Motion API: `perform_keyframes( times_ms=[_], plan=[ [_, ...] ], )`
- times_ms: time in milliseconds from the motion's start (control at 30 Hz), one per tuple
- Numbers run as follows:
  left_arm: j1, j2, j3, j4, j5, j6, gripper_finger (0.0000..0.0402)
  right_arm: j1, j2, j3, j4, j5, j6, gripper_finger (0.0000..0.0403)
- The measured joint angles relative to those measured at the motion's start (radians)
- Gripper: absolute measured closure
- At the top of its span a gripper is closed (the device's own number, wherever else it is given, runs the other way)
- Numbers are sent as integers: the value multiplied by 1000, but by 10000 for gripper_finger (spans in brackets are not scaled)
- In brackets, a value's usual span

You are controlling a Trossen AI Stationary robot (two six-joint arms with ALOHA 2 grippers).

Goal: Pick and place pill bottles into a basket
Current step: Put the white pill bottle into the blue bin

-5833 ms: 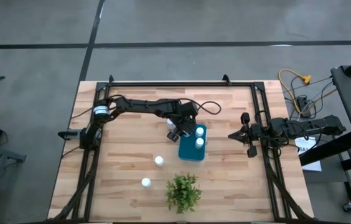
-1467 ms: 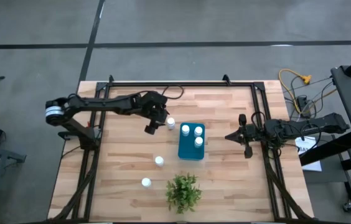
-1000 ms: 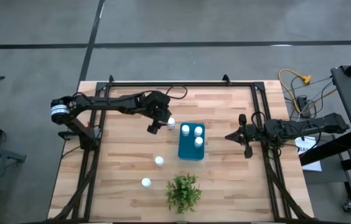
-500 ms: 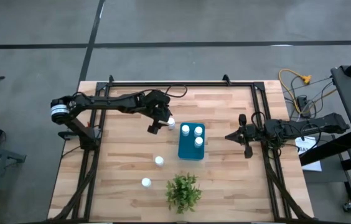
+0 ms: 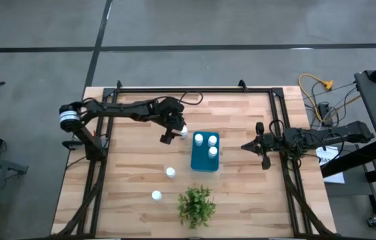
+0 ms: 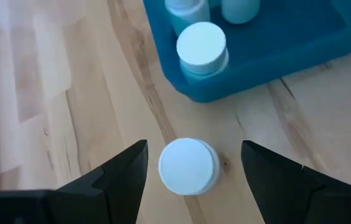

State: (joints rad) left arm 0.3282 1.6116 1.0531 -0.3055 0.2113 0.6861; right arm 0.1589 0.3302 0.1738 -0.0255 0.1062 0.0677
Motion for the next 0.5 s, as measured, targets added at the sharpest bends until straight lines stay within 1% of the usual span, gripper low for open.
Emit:
perform_keyframes(
  times_ms=[300, 500],
  plan=[
    [6, 52, 1, 22, -3, 1, 162, 0, 0, 0, -1, 0, 0, 394],
    [10, 69, 0, 39, -24, 2, 162, 0, 0, 0, -1, 0, 0, 394]
  ],
)
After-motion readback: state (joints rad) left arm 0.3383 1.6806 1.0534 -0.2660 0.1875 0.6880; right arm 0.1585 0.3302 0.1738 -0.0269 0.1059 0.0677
